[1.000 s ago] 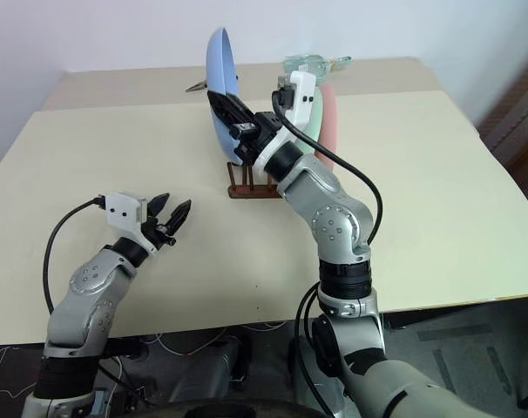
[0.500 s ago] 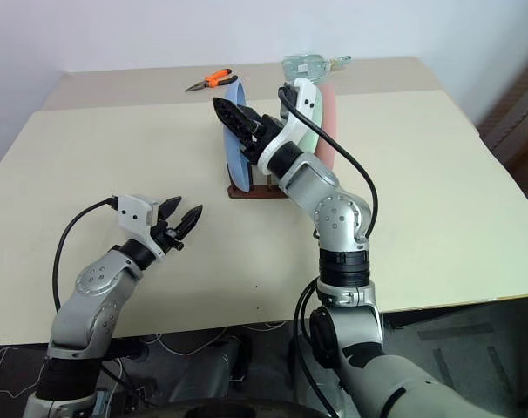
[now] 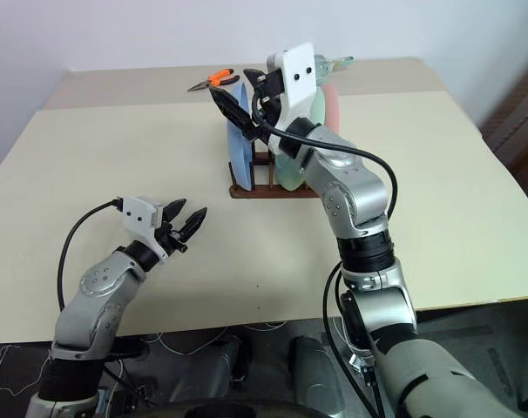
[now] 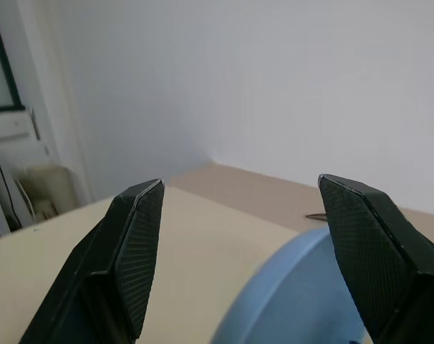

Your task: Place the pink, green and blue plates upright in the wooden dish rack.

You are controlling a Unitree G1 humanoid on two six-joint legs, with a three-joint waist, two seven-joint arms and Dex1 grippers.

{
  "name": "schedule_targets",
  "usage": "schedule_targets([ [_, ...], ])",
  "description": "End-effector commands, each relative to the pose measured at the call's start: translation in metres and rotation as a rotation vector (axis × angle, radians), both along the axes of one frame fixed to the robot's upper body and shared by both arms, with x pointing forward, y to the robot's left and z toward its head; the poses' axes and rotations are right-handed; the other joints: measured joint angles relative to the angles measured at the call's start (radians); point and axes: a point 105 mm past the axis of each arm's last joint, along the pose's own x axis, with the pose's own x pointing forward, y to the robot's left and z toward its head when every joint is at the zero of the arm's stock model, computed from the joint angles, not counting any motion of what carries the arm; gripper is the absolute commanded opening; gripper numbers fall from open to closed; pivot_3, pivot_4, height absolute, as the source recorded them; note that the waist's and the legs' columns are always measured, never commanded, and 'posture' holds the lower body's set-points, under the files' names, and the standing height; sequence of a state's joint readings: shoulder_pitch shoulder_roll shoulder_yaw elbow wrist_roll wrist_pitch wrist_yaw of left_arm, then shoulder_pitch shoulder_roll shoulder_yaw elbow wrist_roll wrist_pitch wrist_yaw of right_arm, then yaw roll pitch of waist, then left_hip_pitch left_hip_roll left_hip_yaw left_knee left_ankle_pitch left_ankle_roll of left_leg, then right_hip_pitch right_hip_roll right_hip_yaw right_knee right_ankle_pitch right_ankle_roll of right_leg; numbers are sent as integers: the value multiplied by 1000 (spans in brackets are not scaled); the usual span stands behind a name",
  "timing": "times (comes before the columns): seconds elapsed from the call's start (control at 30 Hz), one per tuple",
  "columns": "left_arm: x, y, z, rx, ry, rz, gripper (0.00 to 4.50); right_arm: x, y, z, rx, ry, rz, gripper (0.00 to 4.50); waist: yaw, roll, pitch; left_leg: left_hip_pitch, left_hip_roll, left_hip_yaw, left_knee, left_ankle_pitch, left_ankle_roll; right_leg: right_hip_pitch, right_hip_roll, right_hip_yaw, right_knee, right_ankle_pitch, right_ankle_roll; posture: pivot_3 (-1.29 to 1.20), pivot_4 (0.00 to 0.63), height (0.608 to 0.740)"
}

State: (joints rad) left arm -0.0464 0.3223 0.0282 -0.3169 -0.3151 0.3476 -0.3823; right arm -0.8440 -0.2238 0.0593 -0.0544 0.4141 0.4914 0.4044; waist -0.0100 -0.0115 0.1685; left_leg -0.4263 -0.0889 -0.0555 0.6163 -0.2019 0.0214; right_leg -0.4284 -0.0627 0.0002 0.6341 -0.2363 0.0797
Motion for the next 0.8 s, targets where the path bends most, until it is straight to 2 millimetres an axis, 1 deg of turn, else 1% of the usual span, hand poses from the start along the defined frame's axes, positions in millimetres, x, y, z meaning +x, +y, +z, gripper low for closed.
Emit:
schedule_targets([
  [0.03, -1, -5, 10, 7, -40, -23, 2653, -10, -24, 29, -39, -166, -53, 3482, 1, 0, 0, 0, 0, 0, 0, 0, 0, 0, 0, 0, 0, 0, 0, 0, 150, 726],
  [0.07, -1, -6, 11, 8, -41, -26, 2653, -10, -34, 31, -58, -186, -77, 3482, 2, 0, 0, 0, 0, 0, 0, 0, 0, 0, 0, 0, 0, 0, 0, 0, 150, 726],
  [0.1, -1, -6, 11, 8, -43, -33, 2653, -13, -48, 33, -102, -214, -99, 2982, 2, 0, 0, 0, 0, 0, 0, 0, 0, 0, 0, 0, 0, 0, 0, 0, 150, 726],
  [0.13, 0, -7, 12, 8, -45, -38, 2653, -16, -57, 34, -135, -234, -111, 2697, 6, 0, 0, 0, 0, 0, 0, 0, 0, 0, 0, 0, 0, 0, 0, 0, 150, 726],
  [0.2, 0, -10, 14, 16, -49, -68, 2653, -27, -79, 26, -279, -263, -127, 1696, 14, 0, 0, -1, 0, 0, 0, 0, 0, 1, 0, 0, -1, 0, 0, 0, 150, 726],
  [0.23, 0, -13, 14, 20, -50, -86, 2653, -32, -89, 21, -336, -258, -132, 1235, 19, 0, 0, -1, 0, 0, 0, 0, 0, 1, 0, 0, -2, 0, 0, 0, 150, 726],
  [0.27, 0, -17, 15, 23, -51, -108, 2653, -38, -97, 14, -390, -235, -127, 636, 24, 0, 0, -1, 0, 0, 0, 0, 1, 1, 0, 0, -3, 0, 0, 0, 150, 726],
  [0.3, 0, -21, 16, 23, -51, -136, 2653, -44, -105, 6, -447, -211, -122, 134, 23, 0, 0, -1, 0, 0, 0, -1, 1, 1, 0, -1, -3, -2, -3, 0, 150, 726],
  [0.33, 0, -26, 17, 23, -51, -163, 2653, -48, -111, -2, -493, -189, -124, 61, 24, 0, 0, -1, 1, 0, 0, -1, 1, 2, -1, -1, -3, -2, -3, 0, 150, 726],
  [0.4, -2, -35, 19, 20, -48, -217, 2653, -53, -122, -17, -569, -136, -147, 61, 22, 0, 0, -1, 1, 0, 1, -1, 1, 2, -1, -1, -4, -2, -3, 0, 150, 726],
  [0.47, -2, -43, 19, 22, -45, -256, 2653, -58, -125, -31, -634, -108, -155, 61, 20, 0, 0, -1, 1, 0, 1, -1, 1, 2, -1, -1, -4, -2, -3, 0, 150, 726],
  [0.53, -3, -49, 20, 27, -43, -291, 2653, -60, -125, -44, -663, -81, -161, 61, 20, 0, 0, -1, 2, 1, 1, -1, 1, 2, -1, -1, -4, -2, -3, 0, 150, 726],
  [0.6, -4, -55, 20, 40, -43, -329, 2653, -56, -127, -54, -700, -62, -195, 61, 21, 0, 0, -1, 2, 1, 2, -1, 1, 2, -1, -1, -4, -2, -3, 0, 150, 726],
  [0.7, -7, -60, 21, 55, -48, -369, 2653, -50, -128, -64, -746, -55, -225, 61, 24, 0, 0, -2, 2, 1, 3, -1, 2, 2, -1, -1, -4, -2, -3, 0, 150, 726],
  [0.8, -11, -64, 25, 51, -55, -399, 2653, -46, -123, -73, -753, -49, -223, 61, 24, 0, 0, -2, 2, 1, 4, -1, 2, 2, -1, -1, -4, -2, -3, 0, 150, 726],
])
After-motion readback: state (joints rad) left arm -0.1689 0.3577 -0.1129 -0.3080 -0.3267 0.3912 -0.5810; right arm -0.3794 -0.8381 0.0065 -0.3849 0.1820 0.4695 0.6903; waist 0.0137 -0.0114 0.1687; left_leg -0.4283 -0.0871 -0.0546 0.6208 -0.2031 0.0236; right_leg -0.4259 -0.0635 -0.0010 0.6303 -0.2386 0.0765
